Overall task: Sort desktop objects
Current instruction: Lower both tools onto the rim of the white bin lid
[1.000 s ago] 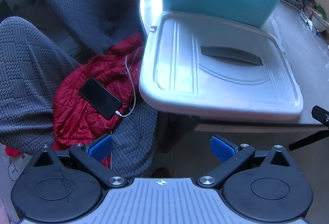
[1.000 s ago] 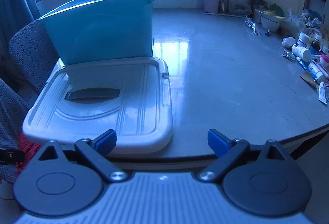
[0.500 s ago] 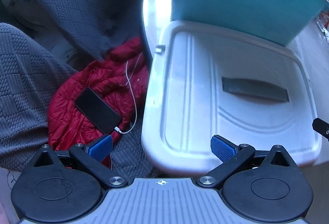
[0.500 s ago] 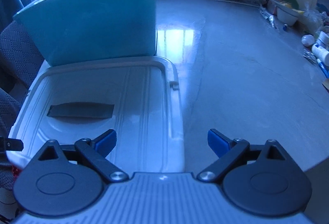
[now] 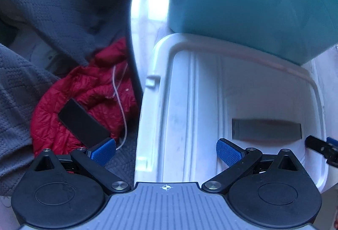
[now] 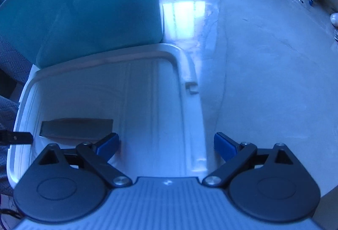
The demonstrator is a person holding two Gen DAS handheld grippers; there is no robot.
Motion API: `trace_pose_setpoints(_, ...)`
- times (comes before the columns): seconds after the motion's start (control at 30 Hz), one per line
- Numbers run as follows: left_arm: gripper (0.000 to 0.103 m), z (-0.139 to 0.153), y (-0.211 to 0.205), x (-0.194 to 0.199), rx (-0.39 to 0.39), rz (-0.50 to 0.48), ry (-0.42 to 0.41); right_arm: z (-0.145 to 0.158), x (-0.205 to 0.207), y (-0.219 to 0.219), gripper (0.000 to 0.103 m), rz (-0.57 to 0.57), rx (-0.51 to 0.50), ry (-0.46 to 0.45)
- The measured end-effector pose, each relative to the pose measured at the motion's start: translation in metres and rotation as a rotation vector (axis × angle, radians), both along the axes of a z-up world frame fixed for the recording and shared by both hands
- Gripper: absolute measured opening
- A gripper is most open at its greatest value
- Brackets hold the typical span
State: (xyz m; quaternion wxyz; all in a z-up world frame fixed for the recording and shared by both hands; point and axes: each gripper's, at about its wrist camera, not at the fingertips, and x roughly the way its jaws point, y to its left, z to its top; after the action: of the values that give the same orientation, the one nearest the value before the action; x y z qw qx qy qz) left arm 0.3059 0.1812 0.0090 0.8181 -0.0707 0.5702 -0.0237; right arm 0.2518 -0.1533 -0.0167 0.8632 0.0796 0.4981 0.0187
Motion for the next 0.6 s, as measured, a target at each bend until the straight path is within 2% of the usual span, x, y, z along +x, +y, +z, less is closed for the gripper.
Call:
trace_pose_setpoints(0.1,0.103,-0.002,0.008,0.008,-0.046,0.000,0.019,-0.001,0.004,0.010,0.103,0.038,-0.013,0.023)
trace_pose_setpoints(0.37,0.103,-0.005,0.037,0.013,-0.119,0.004,0.049,0.000,0.002,0.036,0.103,0.106,-0.011,0.056)
trace_pose_setpoints(0.5,0.103,-0.005,0.054,0.009,-0.115,-0.007,0.067,0.001,-0.001,0.064,0.103,0.159,-0.017,0.077)
trace_pose_setpoints(0.6,0.103,-0.004,0.069,0.006,-0.104,-0.010,0.063,0.002,-0.004,0.077,0.103,0.153,-0.012,0.085)
